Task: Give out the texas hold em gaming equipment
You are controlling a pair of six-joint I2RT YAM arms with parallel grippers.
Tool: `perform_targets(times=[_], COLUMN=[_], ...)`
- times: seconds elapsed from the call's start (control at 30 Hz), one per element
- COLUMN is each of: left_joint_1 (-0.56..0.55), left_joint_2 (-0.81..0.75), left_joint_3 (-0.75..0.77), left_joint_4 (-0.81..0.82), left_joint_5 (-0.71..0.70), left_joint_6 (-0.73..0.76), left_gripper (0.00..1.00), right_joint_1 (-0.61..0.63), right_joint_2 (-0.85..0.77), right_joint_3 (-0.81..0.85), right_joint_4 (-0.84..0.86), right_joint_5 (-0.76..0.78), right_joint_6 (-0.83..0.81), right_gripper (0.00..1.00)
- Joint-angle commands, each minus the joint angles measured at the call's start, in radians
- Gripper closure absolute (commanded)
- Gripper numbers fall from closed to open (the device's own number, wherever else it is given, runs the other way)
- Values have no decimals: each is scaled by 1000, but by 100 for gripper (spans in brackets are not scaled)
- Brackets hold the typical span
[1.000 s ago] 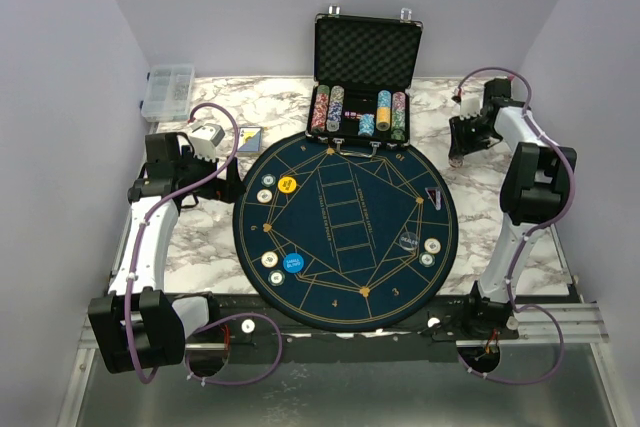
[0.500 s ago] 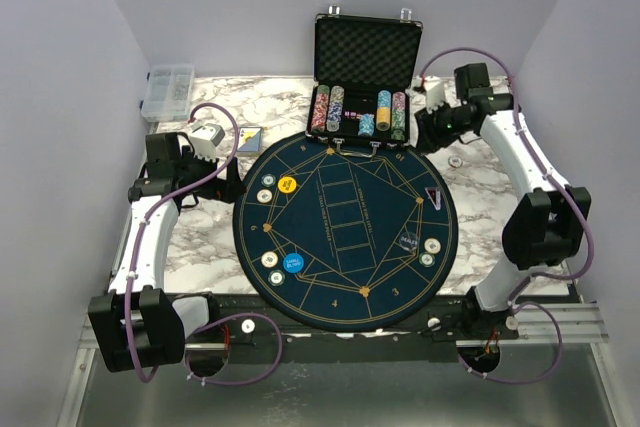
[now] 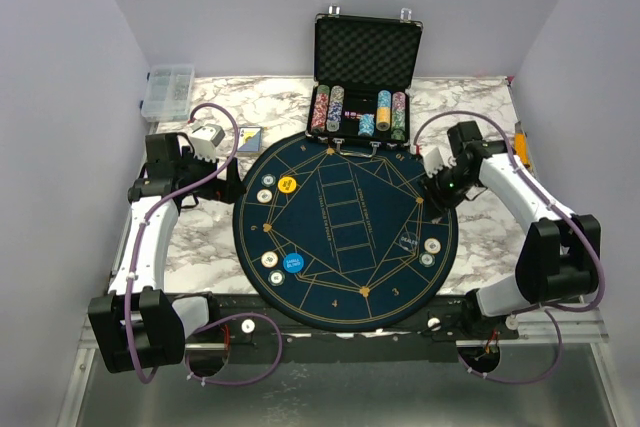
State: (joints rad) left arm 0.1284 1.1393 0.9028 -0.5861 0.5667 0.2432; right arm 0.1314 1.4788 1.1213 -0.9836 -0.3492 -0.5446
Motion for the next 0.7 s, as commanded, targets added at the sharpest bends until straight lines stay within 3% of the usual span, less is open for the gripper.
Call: perform_targets(times=[0.0, 0.43, 0.67], left_joint_1=[-5, -6, -5], left_joint_2=[-25, -26, -24], left_joint_3=[16, 17, 15], left_joint_4=[-21, -23, -23], left_joint_5=[2, 3, 3], left_joint_6=[-2, -2, -1], left_gripper=[2, 2, 2], right_joint_1=[9, 23, 30], right_joint_2=[-13, 39, 82], right_joint_3=[-87, -182, -201], right_joint_4=[89, 266, 282], right_joint_5=[66, 127, 168], right_joint_6=[-6, 23, 15], right_gripper=[62, 62, 61])
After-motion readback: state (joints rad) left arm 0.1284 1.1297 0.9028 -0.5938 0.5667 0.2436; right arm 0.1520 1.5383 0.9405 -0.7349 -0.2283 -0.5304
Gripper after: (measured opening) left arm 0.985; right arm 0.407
